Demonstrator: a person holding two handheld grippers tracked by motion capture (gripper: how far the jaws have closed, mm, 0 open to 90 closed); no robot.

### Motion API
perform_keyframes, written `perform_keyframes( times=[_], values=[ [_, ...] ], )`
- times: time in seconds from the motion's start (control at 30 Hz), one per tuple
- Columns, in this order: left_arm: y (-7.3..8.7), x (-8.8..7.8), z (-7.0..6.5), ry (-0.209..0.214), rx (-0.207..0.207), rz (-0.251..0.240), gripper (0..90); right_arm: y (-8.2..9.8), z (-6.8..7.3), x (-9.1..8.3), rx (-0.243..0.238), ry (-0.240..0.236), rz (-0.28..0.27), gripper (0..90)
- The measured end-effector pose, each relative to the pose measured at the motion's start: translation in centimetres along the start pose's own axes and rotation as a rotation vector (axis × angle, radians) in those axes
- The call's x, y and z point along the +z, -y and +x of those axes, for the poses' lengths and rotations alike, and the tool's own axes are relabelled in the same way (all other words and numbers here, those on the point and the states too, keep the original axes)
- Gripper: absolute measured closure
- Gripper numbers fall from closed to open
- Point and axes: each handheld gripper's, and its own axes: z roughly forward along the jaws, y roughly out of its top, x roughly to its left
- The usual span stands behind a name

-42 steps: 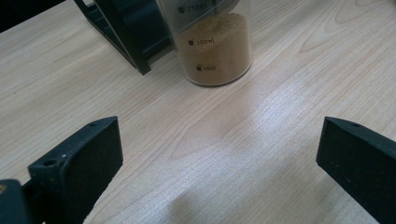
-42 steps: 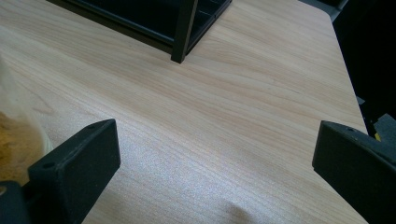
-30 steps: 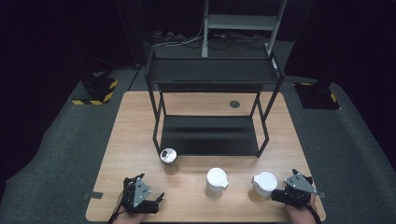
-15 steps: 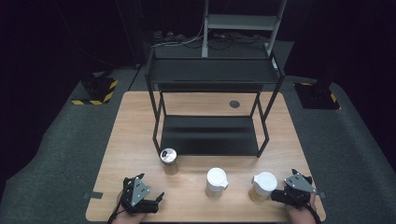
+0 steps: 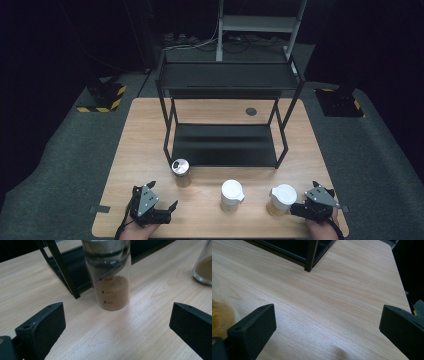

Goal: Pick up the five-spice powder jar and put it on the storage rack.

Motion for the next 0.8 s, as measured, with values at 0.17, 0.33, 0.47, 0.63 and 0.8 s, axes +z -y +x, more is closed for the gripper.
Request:
perform_keyframes(
  times=[0.17,0.33,0.47,0.63,0.8],
  values=[
    [-0.5,0.0,0.1,0.001,0.004,-0.006,0.9,0.0,0.0,0.0,-0.004,0.000,-0.001,0.3],
    [-1.1,0.1,0.2,0.005,0.005,-0.019,0.9,0.0,0.0,0.0,-0.001,0.001,-0.001,0.3],
    [-1.5,0.2,0.3,0.008,0.003,-0.027,0.9,0.0,0.0,0.0,0.001,0.001,-0.001,0.3],
    [-2.2,0.5,0.3,0.014,0.003,-0.041,0.9,0.1,-0.1,0.0,0.003,0.000,-0.003,0.3],
    [-2.7,0.9,0.2,0.018,0.007,-0.050,0.8,0.0,-0.1,0.0,0.004,-0.001,-0.003,0.3]
  ],
)
